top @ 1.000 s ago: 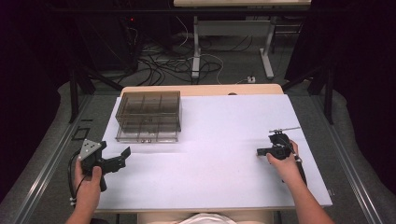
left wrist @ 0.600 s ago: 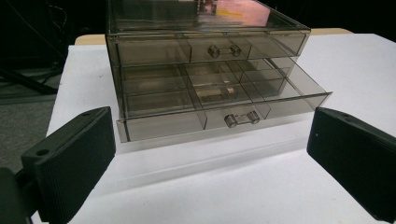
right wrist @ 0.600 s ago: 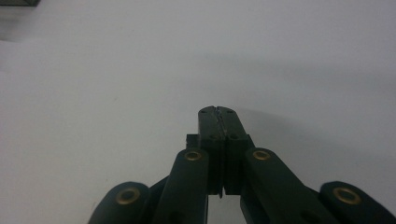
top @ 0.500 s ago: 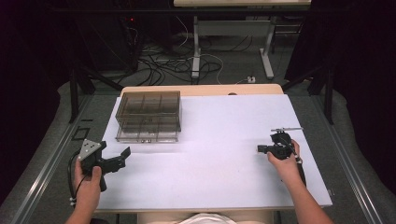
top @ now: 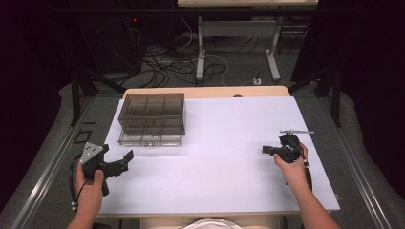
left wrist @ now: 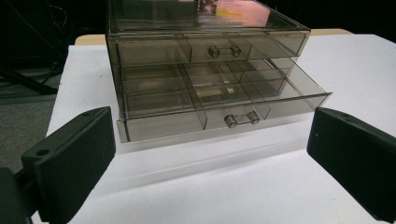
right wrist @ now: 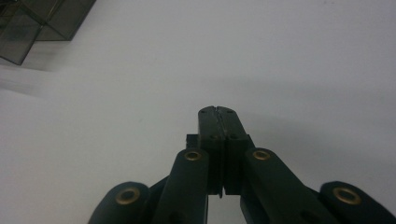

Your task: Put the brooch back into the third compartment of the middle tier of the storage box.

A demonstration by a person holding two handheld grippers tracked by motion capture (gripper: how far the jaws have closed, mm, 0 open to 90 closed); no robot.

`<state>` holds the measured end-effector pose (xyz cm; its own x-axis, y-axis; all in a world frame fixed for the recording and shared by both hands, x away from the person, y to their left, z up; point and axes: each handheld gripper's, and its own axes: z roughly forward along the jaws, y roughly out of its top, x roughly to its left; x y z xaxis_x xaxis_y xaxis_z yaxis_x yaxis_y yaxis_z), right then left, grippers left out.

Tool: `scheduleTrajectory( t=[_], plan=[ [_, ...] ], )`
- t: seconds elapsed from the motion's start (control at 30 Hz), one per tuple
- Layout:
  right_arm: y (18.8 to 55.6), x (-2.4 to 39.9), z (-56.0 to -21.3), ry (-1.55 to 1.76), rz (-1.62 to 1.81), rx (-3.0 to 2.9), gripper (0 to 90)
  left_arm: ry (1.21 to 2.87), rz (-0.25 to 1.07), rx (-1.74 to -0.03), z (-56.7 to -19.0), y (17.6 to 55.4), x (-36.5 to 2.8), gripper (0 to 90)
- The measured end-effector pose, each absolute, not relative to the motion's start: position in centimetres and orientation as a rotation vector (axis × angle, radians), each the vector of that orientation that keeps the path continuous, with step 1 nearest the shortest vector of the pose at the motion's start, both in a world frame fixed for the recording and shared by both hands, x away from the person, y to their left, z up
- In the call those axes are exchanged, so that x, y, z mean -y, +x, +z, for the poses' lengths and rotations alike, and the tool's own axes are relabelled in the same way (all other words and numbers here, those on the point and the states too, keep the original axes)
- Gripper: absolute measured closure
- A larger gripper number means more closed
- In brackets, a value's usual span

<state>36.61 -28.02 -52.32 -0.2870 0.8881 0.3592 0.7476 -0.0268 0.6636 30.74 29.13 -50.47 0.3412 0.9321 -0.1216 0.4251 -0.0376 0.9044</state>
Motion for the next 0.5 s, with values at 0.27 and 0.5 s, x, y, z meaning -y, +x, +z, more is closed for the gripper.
scheduleTrajectory(
  t=[0.27,0.5],
  plan=[
    [36.2,27.6,-51.5,1.705,1.242,-2.044,90.0,1.633,0.656,-1.243,-50.5,30.7,-29.1,1.0],
    [35.8,26.9,-50.7,1.669,1.271,-2.025,90.0,1.63,0.658,-1.245,-50.5,30.7,-29.2,1.9]
  ],
)
